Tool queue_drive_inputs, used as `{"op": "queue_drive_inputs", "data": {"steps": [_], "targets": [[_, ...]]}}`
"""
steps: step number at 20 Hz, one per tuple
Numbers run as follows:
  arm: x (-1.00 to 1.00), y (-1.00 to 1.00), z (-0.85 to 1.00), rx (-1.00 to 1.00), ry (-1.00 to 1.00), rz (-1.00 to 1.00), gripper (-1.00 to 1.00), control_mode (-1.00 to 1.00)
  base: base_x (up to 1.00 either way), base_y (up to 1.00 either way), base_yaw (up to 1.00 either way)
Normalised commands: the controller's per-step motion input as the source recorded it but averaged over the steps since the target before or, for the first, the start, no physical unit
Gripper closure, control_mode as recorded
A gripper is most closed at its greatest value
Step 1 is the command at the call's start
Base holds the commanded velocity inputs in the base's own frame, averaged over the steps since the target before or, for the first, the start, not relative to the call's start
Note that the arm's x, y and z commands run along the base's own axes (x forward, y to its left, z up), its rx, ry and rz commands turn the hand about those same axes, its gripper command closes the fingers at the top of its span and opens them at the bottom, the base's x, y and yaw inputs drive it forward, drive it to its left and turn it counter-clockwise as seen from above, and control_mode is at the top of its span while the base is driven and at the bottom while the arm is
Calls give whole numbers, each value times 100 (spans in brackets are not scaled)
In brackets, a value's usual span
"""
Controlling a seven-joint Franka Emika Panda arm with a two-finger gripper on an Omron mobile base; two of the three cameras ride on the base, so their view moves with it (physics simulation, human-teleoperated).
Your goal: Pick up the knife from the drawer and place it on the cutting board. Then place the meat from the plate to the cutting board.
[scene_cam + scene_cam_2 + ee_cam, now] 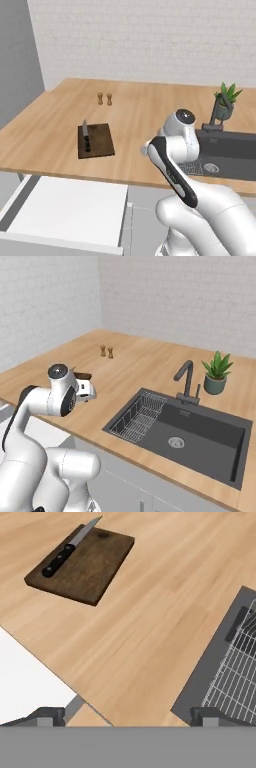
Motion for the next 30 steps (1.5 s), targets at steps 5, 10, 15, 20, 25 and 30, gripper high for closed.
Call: {"op": "queue_drive_inputs", "data": {"steps": [5,10,15,20,25,30], "targets": [[0,0,0,0,0,0,-100,100,-59,-37,-19],[0,0,0,0,0,0,-100,100,-16,-49,-53],[0,0,0,0,0,0,-100,100,0,-37,-65],[0,0,0,0,0,0,-100,100,0,-29,-59],[0,0,0,0,0,0,-100,100,4,-10,-46],[0,0,0,0,0,0,-100,100,9,-45,-28]]}}
